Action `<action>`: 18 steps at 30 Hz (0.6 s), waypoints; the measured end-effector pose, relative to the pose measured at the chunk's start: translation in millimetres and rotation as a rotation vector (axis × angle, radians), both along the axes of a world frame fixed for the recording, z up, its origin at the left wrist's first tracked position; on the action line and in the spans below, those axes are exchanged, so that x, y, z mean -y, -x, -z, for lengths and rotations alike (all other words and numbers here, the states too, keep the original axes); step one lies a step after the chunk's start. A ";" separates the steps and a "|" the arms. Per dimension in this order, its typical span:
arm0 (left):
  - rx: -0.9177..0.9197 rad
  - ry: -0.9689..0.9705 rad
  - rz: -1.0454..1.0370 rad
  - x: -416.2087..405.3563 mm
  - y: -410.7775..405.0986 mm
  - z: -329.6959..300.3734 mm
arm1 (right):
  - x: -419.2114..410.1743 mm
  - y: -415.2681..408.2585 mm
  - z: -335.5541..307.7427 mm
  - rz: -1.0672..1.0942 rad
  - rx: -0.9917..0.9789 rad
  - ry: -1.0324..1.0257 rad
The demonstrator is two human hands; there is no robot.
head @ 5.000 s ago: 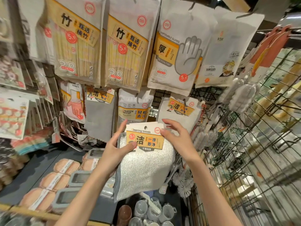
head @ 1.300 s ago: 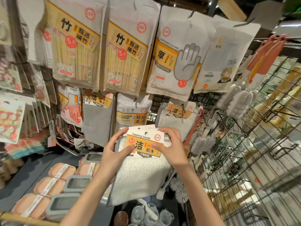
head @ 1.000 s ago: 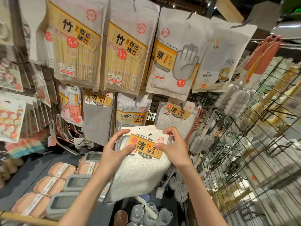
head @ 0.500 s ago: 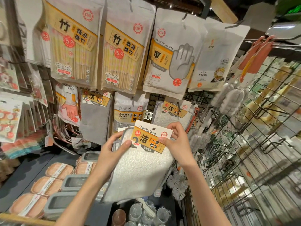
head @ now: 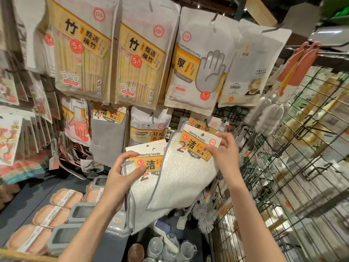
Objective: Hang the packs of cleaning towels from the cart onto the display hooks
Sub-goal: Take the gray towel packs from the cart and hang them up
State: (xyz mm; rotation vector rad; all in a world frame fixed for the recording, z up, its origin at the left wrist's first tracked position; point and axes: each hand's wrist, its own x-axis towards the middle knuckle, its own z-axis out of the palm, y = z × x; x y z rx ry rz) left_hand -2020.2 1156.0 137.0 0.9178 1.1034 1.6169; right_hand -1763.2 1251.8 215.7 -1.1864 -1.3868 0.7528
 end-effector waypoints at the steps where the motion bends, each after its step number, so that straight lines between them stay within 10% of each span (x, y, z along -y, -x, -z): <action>1: 0.003 -0.001 -0.003 -1.2 -0.3 0.8 | -4.3 -3.2 -2.3 0.025 -0.020 -0.001; 18: -0.058 -0.017 -0.082 -4.4 10.3 4.9 | -59.3 -10.7 10.1 0.195 0.054 -0.078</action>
